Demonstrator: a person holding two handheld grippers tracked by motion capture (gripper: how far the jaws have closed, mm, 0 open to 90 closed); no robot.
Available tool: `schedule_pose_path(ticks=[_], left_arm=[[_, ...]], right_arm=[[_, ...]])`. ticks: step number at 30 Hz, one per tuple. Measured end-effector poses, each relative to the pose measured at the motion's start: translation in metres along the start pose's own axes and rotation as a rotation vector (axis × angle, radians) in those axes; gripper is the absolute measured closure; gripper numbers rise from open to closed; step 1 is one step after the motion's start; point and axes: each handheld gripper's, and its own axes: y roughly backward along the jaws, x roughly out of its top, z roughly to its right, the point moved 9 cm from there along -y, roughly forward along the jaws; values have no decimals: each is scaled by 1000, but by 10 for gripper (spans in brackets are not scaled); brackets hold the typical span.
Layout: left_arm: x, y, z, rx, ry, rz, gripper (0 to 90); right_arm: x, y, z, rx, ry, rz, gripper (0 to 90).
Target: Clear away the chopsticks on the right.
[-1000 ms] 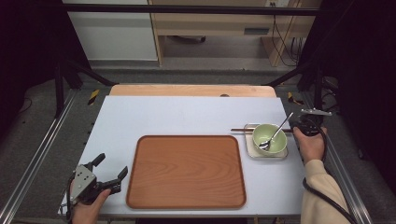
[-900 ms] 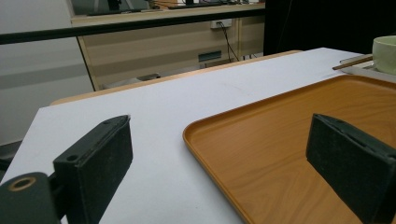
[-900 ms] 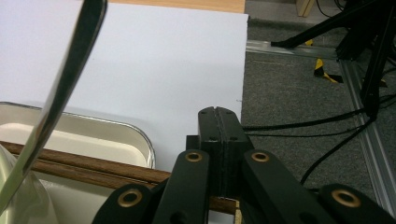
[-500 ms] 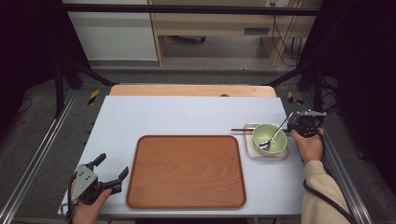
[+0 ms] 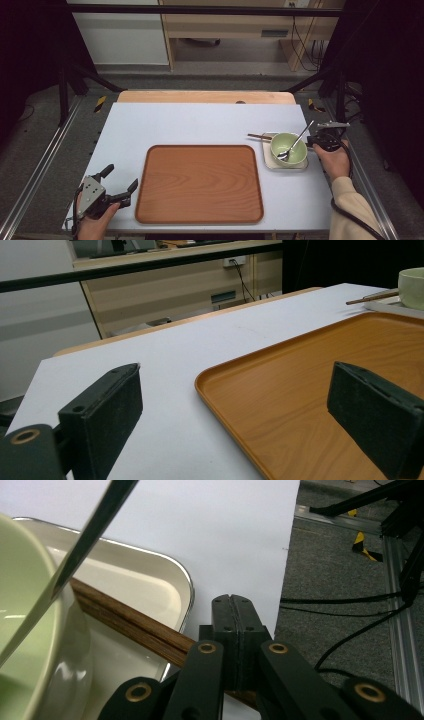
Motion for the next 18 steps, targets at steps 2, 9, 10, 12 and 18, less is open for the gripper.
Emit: schedule_pose_path(ticks=[2, 9, 10, 12, 18], left_arm=[[0, 0, 0, -2, 0, -1, 73], [0, 0, 0, 0, -2, 0, 73], [0, 0, 0, 0, -2, 0, 73], [1, 1, 0, 1, -4, 1, 74], [0, 1, -1, 2, -3, 0, 74]], right_arm=[[0, 1, 0, 4, 3, 3, 900], [-3, 8, -5, 28, 30, -10, 900], [-3, 9, -7, 34, 27, -9, 900], [-3, 10, -9, 40, 34, -11, 900], [-4, 12, -11, 45, 43, -18, 900]])
